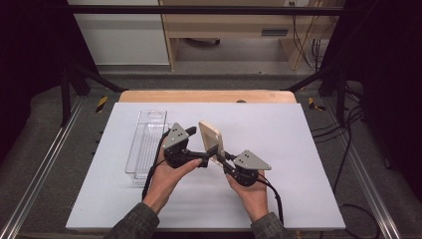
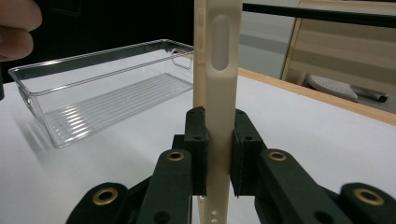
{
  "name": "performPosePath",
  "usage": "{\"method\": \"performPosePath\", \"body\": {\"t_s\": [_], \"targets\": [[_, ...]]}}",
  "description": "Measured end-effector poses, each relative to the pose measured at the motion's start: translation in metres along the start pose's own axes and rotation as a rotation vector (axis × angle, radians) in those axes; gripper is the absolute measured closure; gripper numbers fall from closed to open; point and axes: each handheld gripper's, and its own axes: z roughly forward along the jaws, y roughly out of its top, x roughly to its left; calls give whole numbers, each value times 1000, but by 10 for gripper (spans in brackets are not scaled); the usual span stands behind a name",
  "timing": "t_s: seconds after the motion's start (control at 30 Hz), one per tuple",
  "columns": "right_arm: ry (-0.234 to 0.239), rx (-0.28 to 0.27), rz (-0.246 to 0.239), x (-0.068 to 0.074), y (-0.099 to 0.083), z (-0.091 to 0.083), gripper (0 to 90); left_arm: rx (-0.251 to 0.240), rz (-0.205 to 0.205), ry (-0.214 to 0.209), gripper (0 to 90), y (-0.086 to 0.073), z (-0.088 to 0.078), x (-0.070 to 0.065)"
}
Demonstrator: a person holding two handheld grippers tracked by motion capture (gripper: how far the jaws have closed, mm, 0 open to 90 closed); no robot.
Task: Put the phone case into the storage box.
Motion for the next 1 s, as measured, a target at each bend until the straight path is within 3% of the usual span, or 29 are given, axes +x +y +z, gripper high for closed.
{"method": "performPosePath", "body": {"t_s": [0.5,0.63,1.0], "targets": [[14,4,-13,7,1,2,795,-6,-17,44,23,-3,9,0],[19,6,-15,8,0,4,795,-21,-25,53,41,-3,9,-1],[13,21,-30,11,-1,5,794,-2,-46,69,98,-2,3,-1]]}}
